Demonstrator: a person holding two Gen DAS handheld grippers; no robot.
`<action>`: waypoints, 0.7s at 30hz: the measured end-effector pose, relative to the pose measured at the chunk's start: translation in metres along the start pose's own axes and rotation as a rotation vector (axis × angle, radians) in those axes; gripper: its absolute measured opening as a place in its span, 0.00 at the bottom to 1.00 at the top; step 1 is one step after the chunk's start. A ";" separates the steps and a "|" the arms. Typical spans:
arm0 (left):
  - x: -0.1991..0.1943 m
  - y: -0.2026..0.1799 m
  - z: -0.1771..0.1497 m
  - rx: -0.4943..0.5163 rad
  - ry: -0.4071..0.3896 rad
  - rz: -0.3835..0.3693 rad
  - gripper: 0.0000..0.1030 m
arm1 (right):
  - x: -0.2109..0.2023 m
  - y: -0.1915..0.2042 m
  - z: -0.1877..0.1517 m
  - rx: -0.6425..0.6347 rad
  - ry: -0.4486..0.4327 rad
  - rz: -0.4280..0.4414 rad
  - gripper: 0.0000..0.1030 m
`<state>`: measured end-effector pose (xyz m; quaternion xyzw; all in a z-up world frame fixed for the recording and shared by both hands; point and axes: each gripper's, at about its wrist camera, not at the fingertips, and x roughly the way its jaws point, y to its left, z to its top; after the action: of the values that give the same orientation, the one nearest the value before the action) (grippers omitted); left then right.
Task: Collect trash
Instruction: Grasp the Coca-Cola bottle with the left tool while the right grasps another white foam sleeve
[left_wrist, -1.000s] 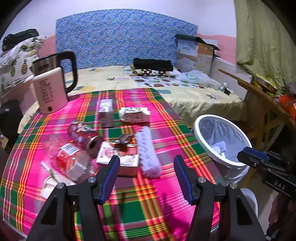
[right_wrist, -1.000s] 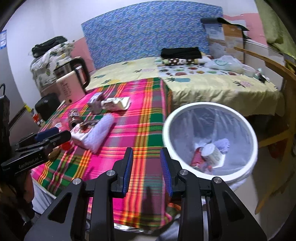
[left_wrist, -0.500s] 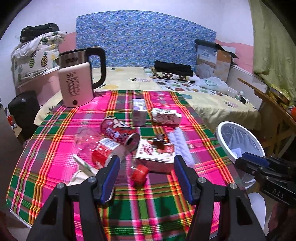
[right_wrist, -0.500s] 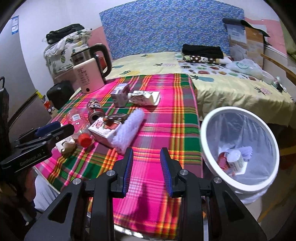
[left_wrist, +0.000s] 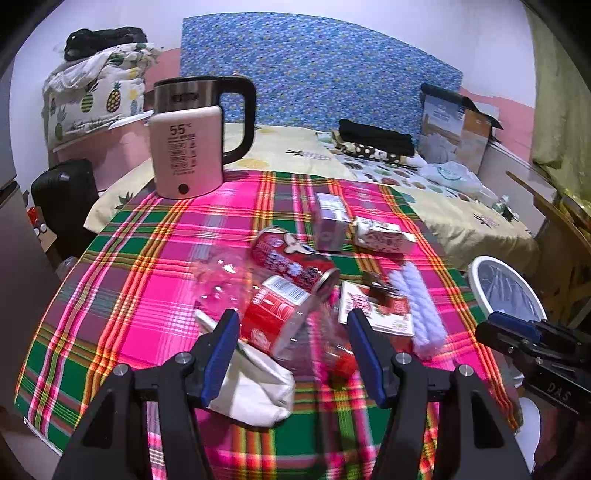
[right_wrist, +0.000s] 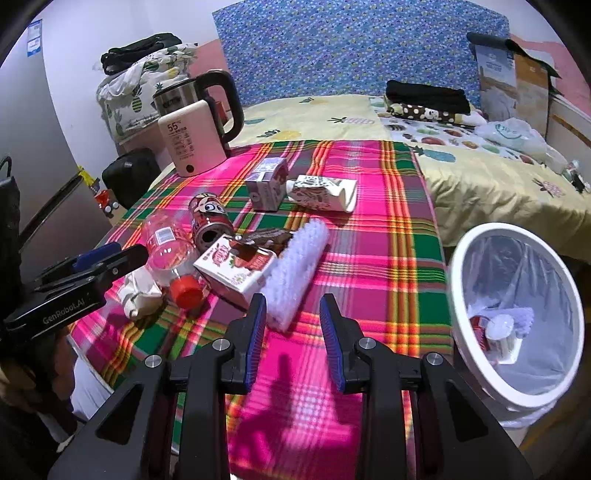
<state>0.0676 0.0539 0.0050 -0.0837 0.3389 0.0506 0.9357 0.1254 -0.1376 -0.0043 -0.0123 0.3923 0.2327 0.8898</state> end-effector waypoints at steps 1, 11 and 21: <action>0.002 0.003 0.001 -0.005 0.001 0.005 0.61 | 0.003 0.000 0.002 0.003 0.000 0.004 0.30; 0.026 0.026 0.011 -0.077 0.035 0.019 0.67 | 0.031 -0.004 0.011 0.043 0.028 0.008 0.30; 0.053 0.016 0.015 -0.145 0.101 -0.014 0.71 | 0.052 -0.005 0.007 0.054 0.094 0.040 0.30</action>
<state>0.1150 0.0749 -0.0192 -0.1559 0.3803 0.0640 0.9094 0.1625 -0.1199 -0.0370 0.0088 0.4402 0.2389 0.8655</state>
